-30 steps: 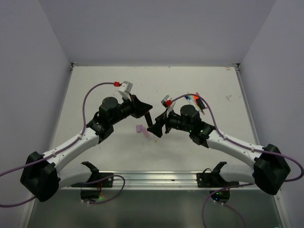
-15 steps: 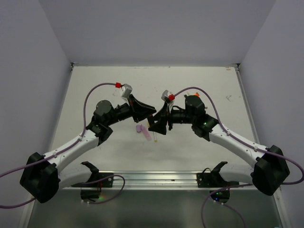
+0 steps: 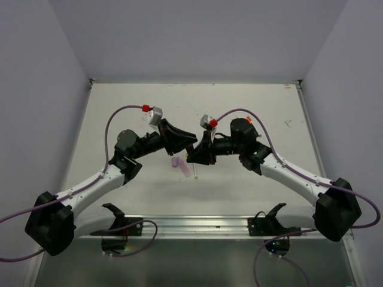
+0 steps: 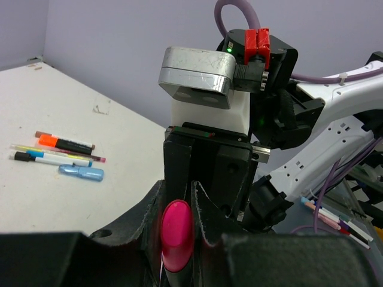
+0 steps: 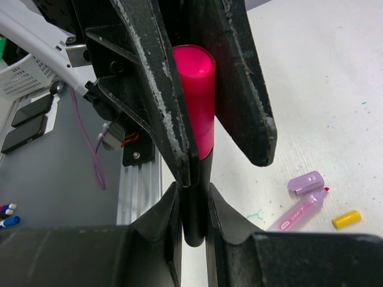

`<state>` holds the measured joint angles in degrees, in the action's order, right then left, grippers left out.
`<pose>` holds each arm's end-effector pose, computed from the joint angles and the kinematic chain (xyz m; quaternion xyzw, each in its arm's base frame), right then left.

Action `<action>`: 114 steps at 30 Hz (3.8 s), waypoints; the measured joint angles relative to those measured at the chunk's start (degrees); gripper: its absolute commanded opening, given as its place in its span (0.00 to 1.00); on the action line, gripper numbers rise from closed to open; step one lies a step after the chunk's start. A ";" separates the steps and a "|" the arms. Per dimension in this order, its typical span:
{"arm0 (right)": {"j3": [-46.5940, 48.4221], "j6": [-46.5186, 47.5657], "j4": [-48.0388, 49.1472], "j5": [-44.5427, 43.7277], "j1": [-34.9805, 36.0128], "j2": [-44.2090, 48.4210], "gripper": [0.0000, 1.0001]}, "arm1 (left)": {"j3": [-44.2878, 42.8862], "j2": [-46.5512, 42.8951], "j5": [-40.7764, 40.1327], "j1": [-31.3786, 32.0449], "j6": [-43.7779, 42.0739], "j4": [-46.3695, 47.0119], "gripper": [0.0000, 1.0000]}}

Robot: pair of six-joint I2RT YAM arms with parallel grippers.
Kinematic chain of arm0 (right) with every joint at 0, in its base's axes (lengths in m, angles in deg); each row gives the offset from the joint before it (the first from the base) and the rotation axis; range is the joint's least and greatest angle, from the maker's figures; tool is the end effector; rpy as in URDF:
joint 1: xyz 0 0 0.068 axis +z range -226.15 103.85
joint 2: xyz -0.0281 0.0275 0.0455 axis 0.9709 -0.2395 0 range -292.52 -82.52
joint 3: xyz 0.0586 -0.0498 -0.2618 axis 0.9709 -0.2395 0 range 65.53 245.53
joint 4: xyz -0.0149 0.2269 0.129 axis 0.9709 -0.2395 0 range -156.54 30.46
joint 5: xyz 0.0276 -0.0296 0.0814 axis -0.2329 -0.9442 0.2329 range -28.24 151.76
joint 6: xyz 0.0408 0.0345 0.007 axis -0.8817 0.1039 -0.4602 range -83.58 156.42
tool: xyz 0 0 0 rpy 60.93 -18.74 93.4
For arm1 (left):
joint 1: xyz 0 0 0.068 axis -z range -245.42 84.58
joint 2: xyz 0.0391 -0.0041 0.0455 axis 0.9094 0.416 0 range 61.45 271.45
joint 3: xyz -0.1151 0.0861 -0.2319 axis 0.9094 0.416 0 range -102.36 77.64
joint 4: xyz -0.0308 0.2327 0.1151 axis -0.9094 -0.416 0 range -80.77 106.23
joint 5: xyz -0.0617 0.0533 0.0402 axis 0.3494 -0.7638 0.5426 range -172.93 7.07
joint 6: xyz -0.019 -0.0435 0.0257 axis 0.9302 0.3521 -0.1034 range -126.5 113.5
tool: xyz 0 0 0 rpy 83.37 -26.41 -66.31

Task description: Open the pen caps

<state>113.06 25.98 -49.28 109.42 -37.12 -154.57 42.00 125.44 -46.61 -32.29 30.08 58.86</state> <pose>0.2020 0.1976 0.2935 -0.4186 0.6385 0.5246 0.3766 0.1960 -0.1533 0.3125 0.2284 0.5903 -0.5857 0.5063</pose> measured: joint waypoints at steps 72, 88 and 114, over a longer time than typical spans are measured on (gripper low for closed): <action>-11.96 -0.50 -9.22 -0.39 -3.67 -6.36 0.00 | -7.48 0.39 -8.90 -15.12 8.48 21.09 0.00; -6.80 -9.33 -19.58 -29.03 -6.67 -12.17 0.04 | -11.72 23.41 -24.90 2.29 9.70 -31.43 0.01; -0.72 -15.61 -20.72 -34.45 -5.29 -19.34 0.63 | -17.35 35.93 -29.79 7.15 10.82 -40.57 0.40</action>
<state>112.34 10.38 -70.00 74.97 -42.41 -173.92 24.65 161.37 -76.40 -25.15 40.90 18.29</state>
